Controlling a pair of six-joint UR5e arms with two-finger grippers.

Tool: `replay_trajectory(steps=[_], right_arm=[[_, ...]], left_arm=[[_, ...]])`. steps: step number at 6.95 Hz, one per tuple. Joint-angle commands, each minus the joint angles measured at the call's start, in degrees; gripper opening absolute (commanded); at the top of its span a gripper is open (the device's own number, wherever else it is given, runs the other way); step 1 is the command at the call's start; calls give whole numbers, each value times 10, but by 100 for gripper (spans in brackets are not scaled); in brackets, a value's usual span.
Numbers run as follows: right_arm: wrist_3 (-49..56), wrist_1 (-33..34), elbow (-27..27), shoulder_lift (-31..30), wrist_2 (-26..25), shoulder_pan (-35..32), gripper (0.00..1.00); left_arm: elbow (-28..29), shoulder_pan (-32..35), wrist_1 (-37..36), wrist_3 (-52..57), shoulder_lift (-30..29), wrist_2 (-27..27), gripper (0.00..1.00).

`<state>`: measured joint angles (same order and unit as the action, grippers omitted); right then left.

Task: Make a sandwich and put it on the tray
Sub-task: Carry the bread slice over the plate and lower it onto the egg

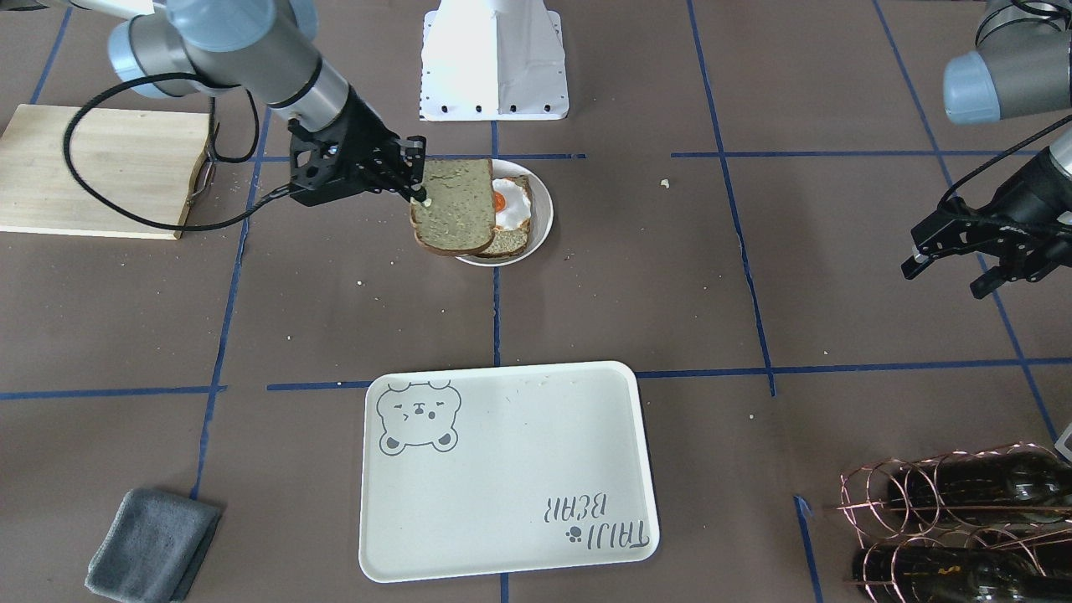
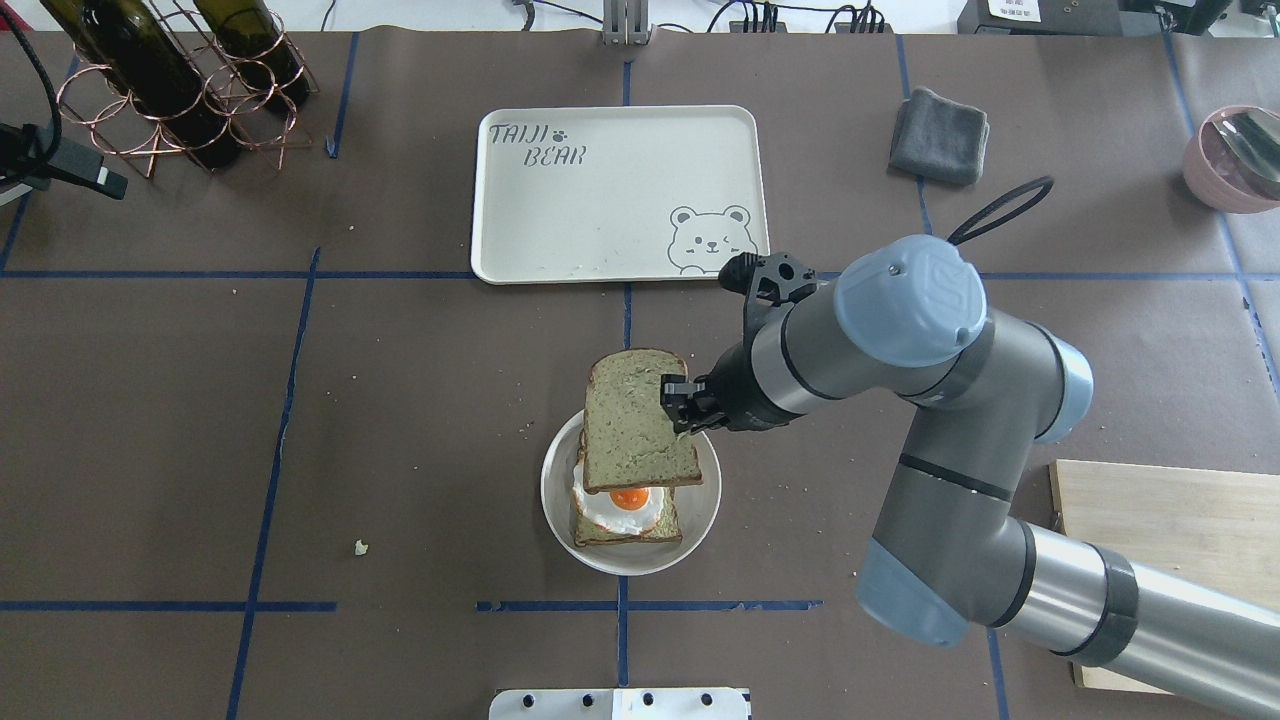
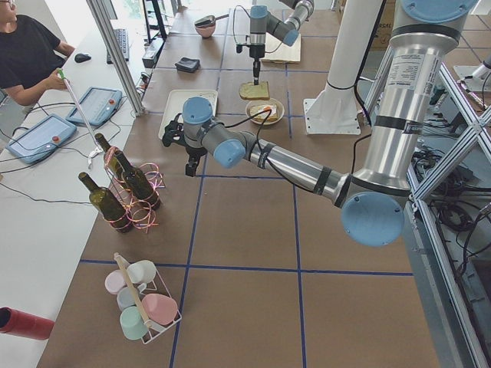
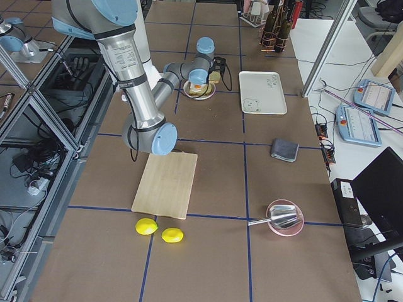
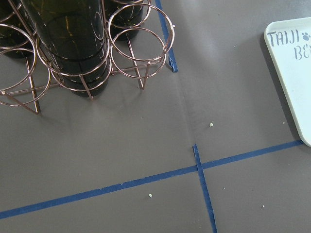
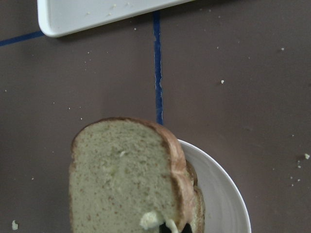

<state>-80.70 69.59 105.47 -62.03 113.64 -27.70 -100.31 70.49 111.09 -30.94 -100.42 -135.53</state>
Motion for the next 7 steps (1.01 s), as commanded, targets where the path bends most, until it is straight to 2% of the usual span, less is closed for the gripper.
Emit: replay_trajectory(steps=[1,4,5,6,7], right_arm=[[-11,-2,-26,6,-33,42,0],[-12,-1,-39,6,-35,45,0],[-12,-1,-39,7,-36,45,91],[-23,0,-36,12,-39,44,100],[-40,3,-27,13,-39,37,100]], left_arm=[[0,0,0,0,0,0,100],[-3,0,0,-1,-1,0,100],[-3,-1,-1,-1,-3,0,100],[-4,-1,-1,-1,-5,0,100],[-2,-3,-2,-1,-8,0,100]])
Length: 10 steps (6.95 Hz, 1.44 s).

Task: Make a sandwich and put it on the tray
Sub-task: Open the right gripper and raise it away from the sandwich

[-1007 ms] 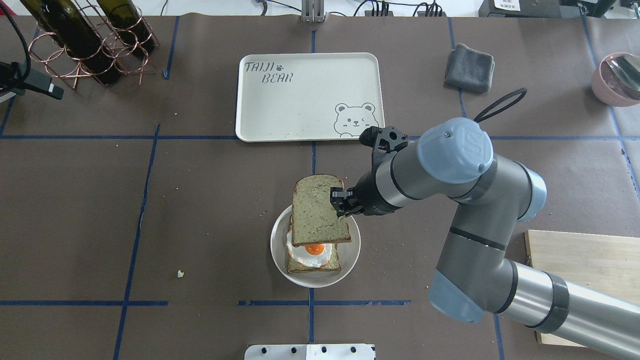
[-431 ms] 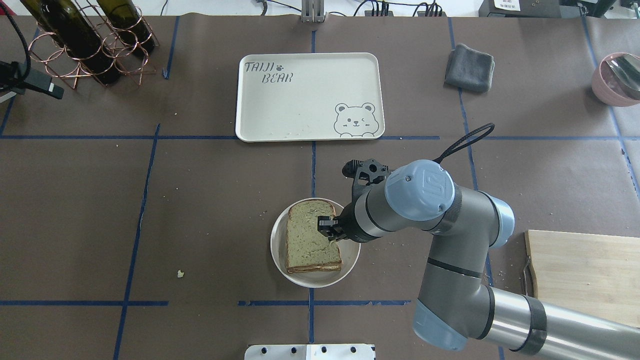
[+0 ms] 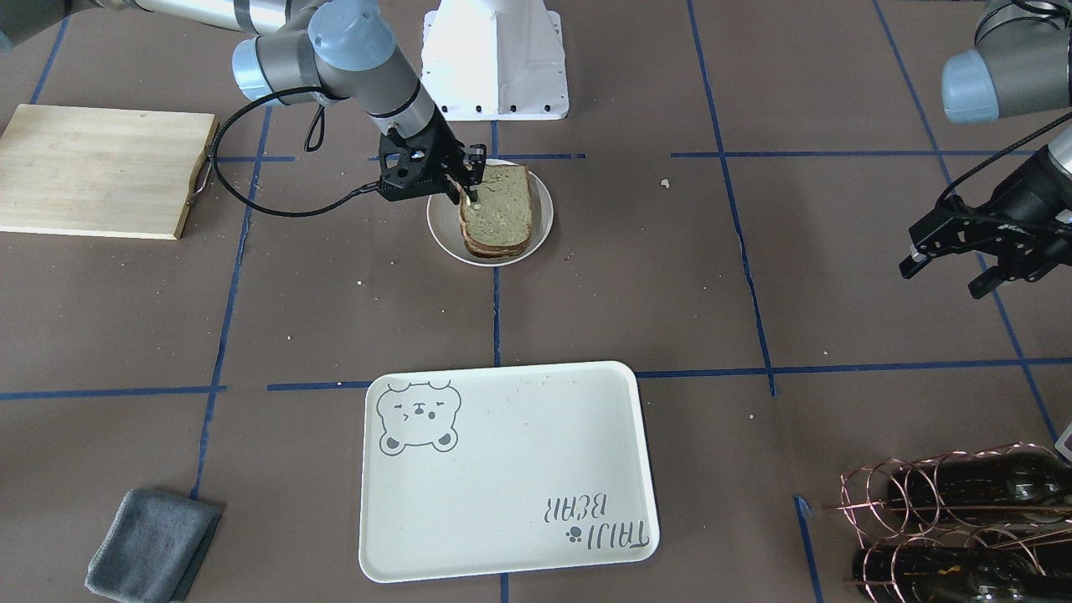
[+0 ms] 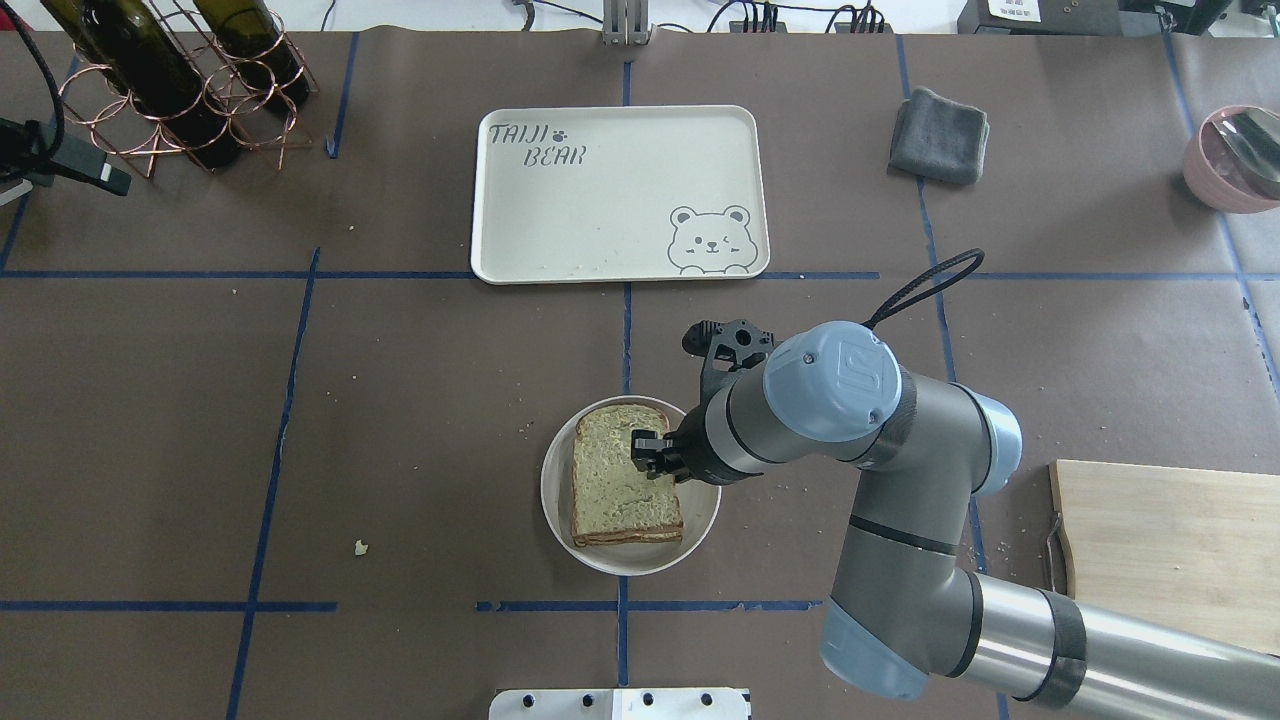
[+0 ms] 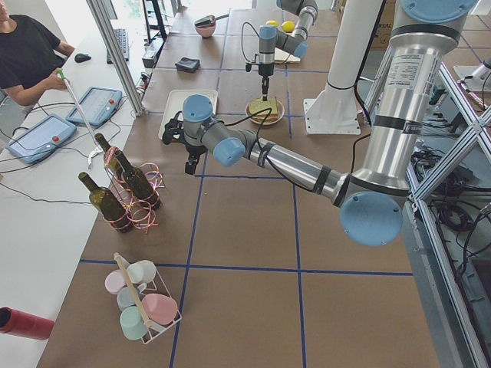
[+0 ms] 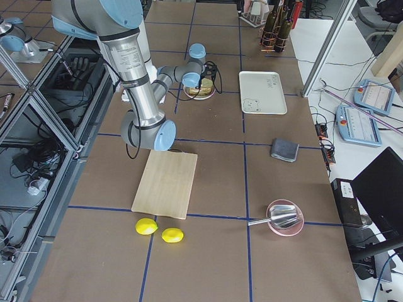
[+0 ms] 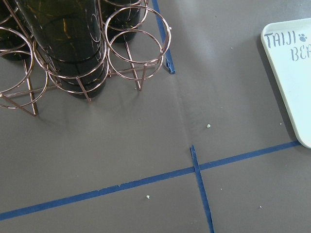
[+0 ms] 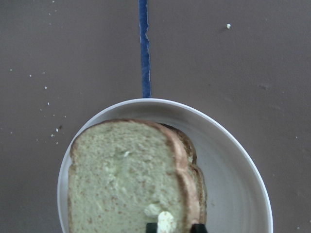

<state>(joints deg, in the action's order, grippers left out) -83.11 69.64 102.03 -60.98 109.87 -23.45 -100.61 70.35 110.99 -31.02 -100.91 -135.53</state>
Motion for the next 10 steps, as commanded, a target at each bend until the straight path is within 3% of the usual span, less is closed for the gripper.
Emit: replay_trajectory(steps=[1,3,4,6,7,10], right_arm=[[-19,26,28,2,6,-26,100],[-11,139,80,0,13,-61,100],[26,199,94,-5,25,-92,100],[200,303,104,-9,49,-165,100],[273,306,104,-40,81,-205,100],[454,302,99,-109,181,-325,100]], left_arm=[[5,-1,-6,-24,-24,1,100],[-12,-45,-3,-131,-48,4,100],[-38,-106,-3,-221,-62,52,100],[-77,-232,-9,-363,-81,138,100],[-77,-294,-11,-420,-96,186,100],[-65,-415,-84,-494,-154,279,77]])
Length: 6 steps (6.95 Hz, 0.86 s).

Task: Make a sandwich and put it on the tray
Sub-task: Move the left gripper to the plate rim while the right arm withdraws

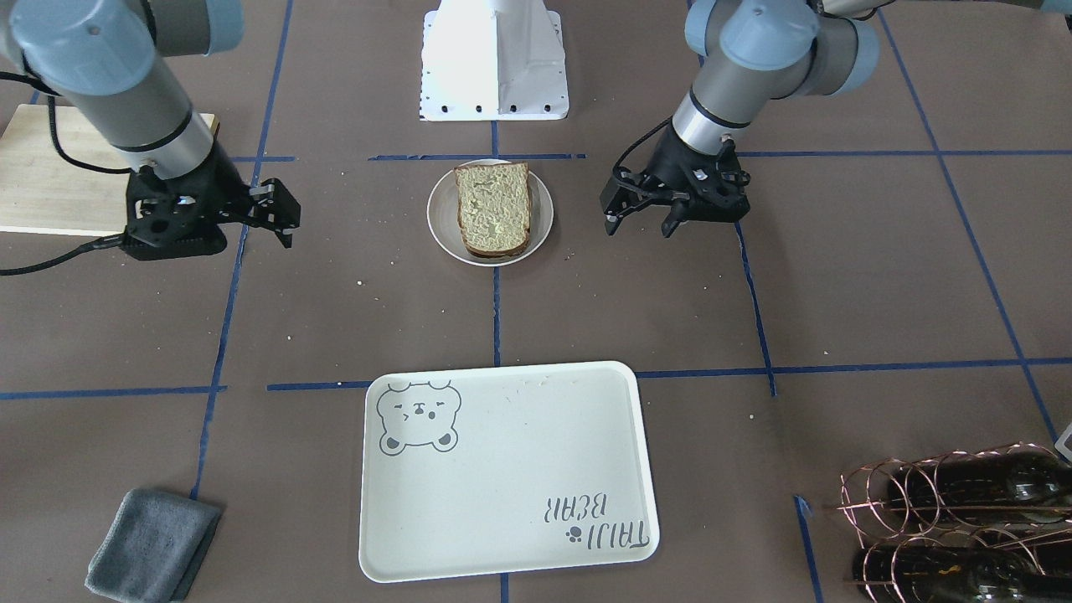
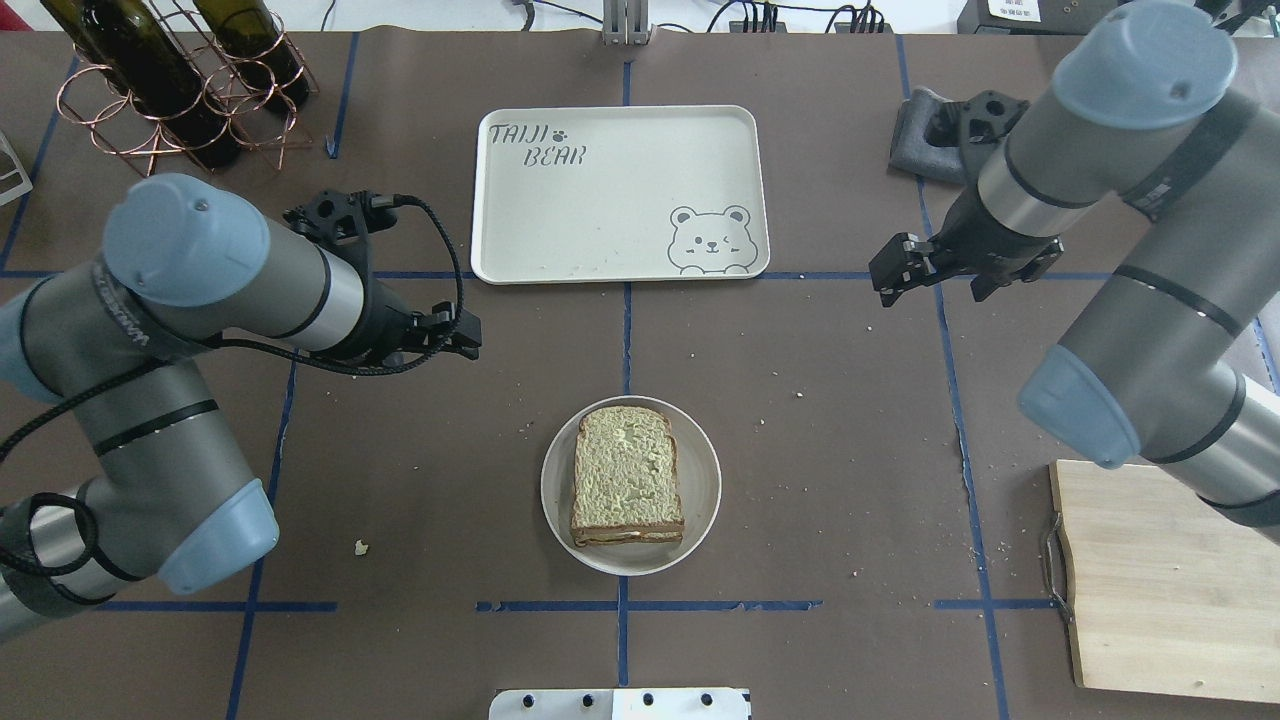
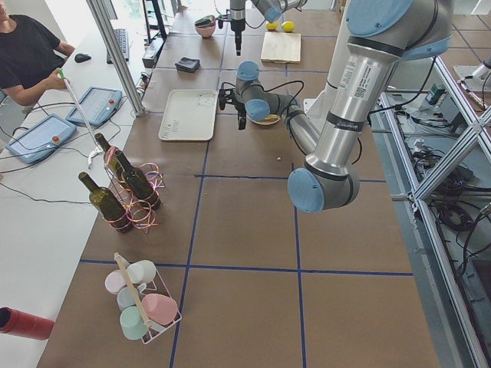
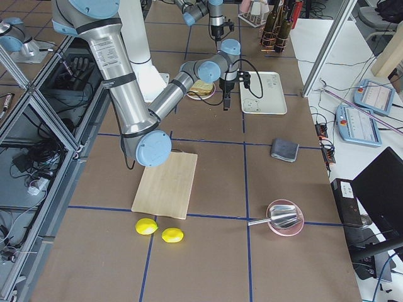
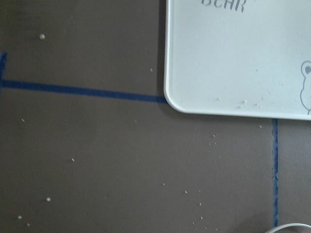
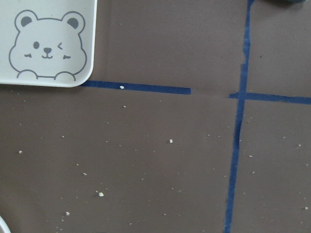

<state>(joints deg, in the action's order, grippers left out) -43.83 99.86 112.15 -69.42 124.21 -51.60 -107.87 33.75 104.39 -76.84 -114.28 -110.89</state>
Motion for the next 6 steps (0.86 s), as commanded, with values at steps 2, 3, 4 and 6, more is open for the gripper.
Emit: replay_trajectory(steps=[2,3,4,6], right_arm=[[102,-1,-3,-56,54,-70,100],[103,-1,-3,-56,56,-73,100],[103,-1,-3,-57,61,-73,100],[101,-2,-1,-57,65,-74,100]], left_arm=[[26,-100,-16,-58,-36,54,66],[44,-111,-13,-61,-45,61,62],[55,-119,-9,-70,-49,67,56],[64,-127,-4,-71,-49,67,44]])
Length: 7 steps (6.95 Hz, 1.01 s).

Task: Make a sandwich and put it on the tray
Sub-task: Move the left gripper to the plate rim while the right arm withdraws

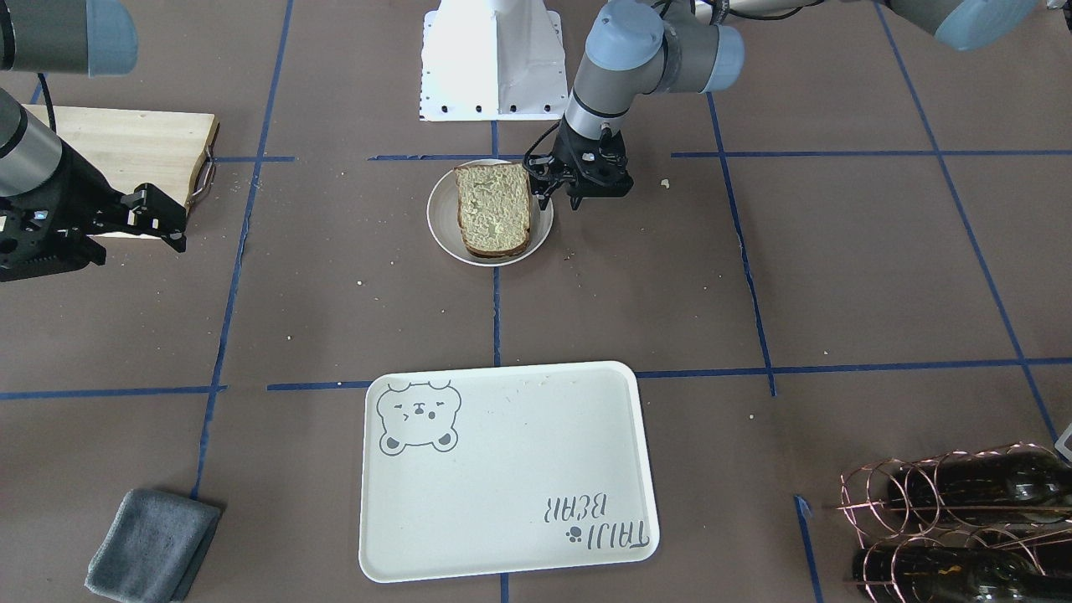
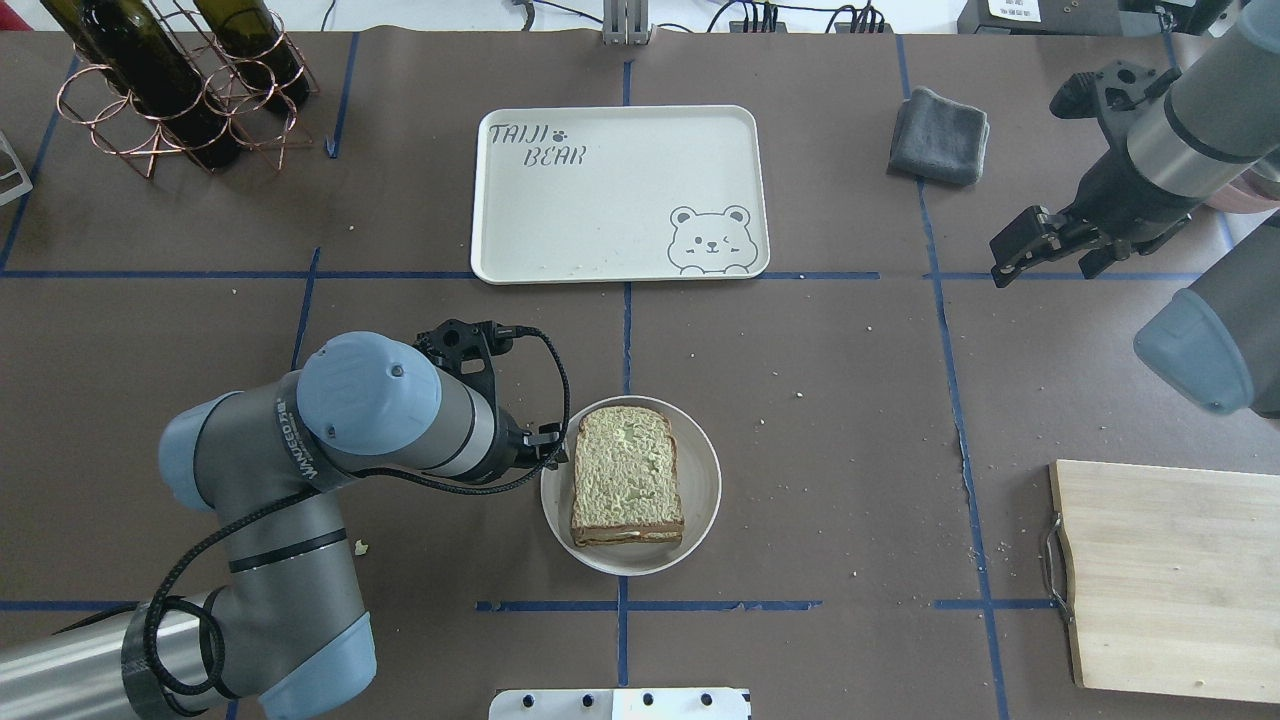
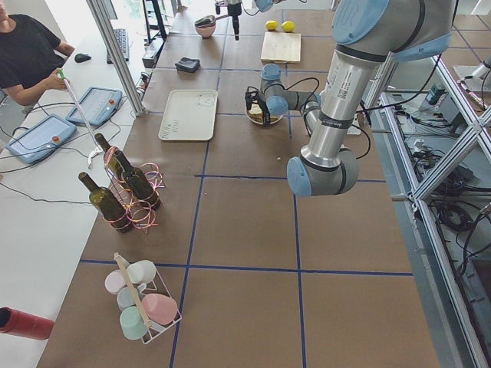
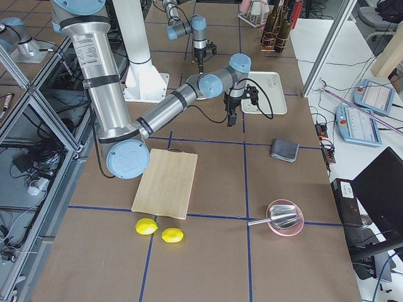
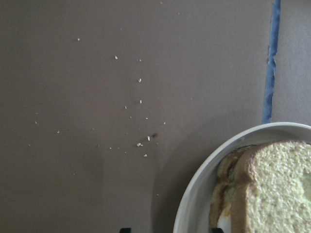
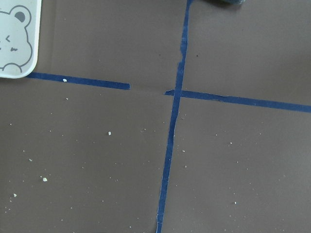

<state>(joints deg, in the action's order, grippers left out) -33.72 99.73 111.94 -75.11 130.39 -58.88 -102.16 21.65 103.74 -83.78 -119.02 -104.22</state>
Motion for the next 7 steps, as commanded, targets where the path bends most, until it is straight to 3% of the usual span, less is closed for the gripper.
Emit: replay_trajectory(steps=[1,5,6,7], right_arm=[[0,-1,1,-1,3,-1,100],[0,-1,1,-1,3,-2,100],[0,-1,1,-1,3,-3,100],[0,-1,1,-1,3,-3,100]], left_arm=[[12,-6,14,-2,-2,1,42],[44,-16,42,-2,-12,1,41],[44,-31,43,-2,-11,1,37],[42,-31,43,-2,-11,1,21]])
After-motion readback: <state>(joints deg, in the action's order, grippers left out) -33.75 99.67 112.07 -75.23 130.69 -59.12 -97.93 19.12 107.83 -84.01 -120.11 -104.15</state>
